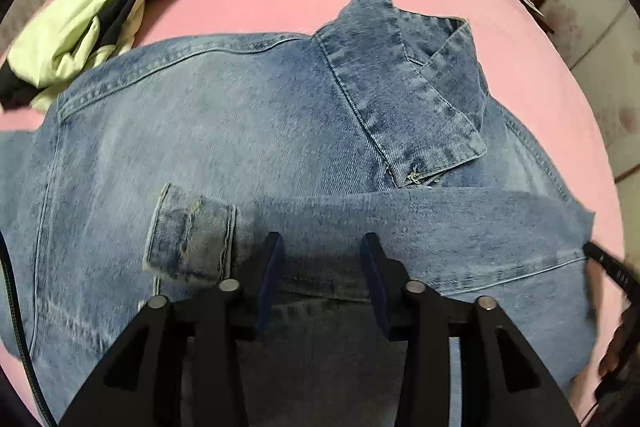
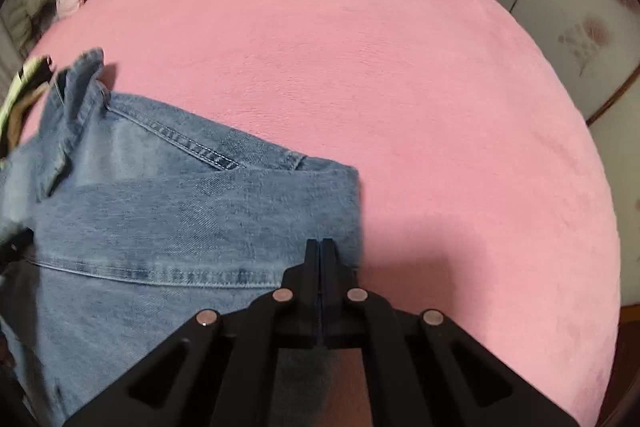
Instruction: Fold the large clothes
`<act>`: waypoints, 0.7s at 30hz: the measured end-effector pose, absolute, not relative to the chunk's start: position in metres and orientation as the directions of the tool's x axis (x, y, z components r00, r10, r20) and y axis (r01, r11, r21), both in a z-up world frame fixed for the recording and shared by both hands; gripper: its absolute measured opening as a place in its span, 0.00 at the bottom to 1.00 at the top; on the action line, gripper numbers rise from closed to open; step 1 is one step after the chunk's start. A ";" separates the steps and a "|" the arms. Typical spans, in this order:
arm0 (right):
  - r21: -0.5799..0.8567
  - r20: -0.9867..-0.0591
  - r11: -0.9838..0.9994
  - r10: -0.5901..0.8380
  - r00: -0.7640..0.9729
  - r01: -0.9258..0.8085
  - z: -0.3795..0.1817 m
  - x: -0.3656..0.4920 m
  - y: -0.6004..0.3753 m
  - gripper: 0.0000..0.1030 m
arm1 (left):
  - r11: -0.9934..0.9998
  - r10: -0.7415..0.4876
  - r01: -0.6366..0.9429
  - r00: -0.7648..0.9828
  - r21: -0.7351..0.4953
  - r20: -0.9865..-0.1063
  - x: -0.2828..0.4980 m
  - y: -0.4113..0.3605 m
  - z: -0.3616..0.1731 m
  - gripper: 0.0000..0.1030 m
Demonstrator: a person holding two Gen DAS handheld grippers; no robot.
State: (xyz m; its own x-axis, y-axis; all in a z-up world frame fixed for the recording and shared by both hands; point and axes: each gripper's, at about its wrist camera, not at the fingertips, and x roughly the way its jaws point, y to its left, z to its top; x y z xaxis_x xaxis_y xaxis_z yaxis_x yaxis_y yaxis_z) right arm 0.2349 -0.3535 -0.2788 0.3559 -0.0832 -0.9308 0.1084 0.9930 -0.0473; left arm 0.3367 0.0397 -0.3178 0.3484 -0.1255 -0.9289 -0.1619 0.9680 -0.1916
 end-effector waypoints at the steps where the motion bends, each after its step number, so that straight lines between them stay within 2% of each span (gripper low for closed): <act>1: -0.035 -0.934 0.992 -0.076 0.349 0.123 -0.275 0.232 -0.355 0.00 | 0.963 -0.133 -0.178 0.344 -0.204 -0.930 0.336 0.042 -0.312 0.50; 8: 0.060 -0.933 0.990 0.009 0.360 0.131 -0.227 0.186 -0.332 0.03 | 0.959 -0.154 -0.164 0.384 -0.231 -0.910 0.302 0.036 -0.244 0.65; 15: 0.118 -0.918 0.993 0.098 0.383 0.028 -0.160 0.152 -0.291 0.03 | 0.973 -0.135 -0.119 0.397 -0.197 -0.908 0.252 0.028 -0.168 0.69; 19: 0.118 -0.913 0.993 0.116 0.392 -0.021 -0.127 0.132 -0.272 0.03 | 0.979 -0.107 -0.111 0.437 -0.172 -0.893 0.221 0.026 -0.126 0.79; 21: 0.130 -0.909 0.991 0.134 0.395 -0.039 -0.110 0.123 -0.263 0.03 | 0.979 -0.100 -0.113 0.453 -0.169 -0.886 0.204 0.030 -0.107 0.79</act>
